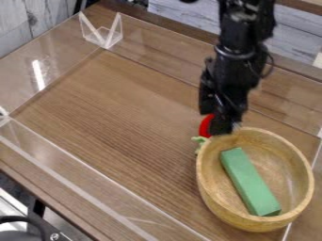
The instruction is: Move the red object to the left side of the table
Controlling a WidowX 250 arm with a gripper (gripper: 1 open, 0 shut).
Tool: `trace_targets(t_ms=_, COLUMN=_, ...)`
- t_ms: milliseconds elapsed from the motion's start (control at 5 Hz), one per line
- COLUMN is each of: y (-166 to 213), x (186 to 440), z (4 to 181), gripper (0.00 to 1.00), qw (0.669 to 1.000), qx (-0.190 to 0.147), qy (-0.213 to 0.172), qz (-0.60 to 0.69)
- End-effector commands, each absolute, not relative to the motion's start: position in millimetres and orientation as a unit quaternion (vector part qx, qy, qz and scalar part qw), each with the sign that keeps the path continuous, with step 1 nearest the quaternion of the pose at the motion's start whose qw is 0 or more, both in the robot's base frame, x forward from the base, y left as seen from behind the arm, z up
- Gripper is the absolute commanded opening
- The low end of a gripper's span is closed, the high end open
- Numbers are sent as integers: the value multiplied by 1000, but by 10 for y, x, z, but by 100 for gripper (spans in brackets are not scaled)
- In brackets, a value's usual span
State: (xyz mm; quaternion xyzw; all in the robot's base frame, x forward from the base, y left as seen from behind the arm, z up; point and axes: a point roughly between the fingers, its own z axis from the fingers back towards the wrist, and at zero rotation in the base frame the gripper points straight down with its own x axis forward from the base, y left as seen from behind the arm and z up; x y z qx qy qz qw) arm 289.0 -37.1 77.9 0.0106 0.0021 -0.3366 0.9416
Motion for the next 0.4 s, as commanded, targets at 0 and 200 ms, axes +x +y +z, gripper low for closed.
trace_targets(t_ms=0, y=-301, x=2954, z=899, gripper=100, qw=946, qx=23, qy=-36, qz=-321)
trace_targets(t_ms=200, y=-323, x=2940, z=799, gripper=100, qw=946, qx=17, qy=-43, qz=-321)
